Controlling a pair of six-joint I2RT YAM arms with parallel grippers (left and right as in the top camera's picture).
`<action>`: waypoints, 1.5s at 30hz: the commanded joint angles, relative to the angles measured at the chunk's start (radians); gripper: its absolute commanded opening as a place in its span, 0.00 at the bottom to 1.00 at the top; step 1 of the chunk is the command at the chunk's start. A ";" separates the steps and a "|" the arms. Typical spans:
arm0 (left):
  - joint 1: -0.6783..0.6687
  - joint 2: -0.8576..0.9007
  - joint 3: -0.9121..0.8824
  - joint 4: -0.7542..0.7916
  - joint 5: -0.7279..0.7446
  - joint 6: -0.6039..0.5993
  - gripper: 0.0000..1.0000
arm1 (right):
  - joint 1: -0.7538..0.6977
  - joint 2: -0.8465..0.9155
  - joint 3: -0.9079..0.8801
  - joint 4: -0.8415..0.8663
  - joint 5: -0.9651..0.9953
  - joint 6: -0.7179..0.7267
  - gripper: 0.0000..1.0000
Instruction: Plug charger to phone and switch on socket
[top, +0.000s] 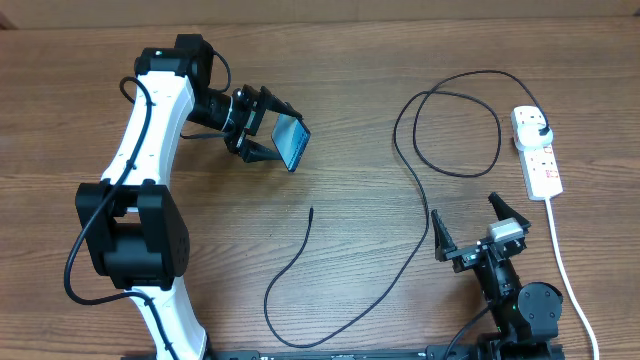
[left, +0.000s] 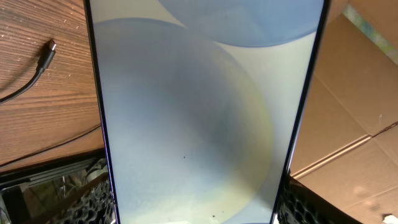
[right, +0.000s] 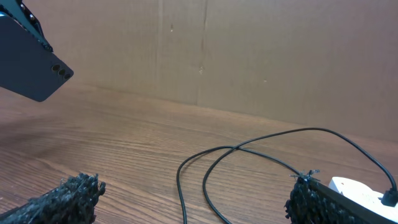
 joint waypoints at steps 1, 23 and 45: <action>-0.004 -0.009 0.028 0.003 0.023 0.018 0.04 | -0.006 -0.008 -0.011 0.006 0.024 -0.008 1.00; -0.004 -0.009 0.028 0.016 0.020 0.019 0.04 | -0.006 -0.008 -0.009 0.061 -0.129 0.012 1.00; -0.004 -0.009 0.028 0.030 0.020 0.019 0.04 | -0.008 0.375 0.398 -0.058 -0.039 0.108 1.00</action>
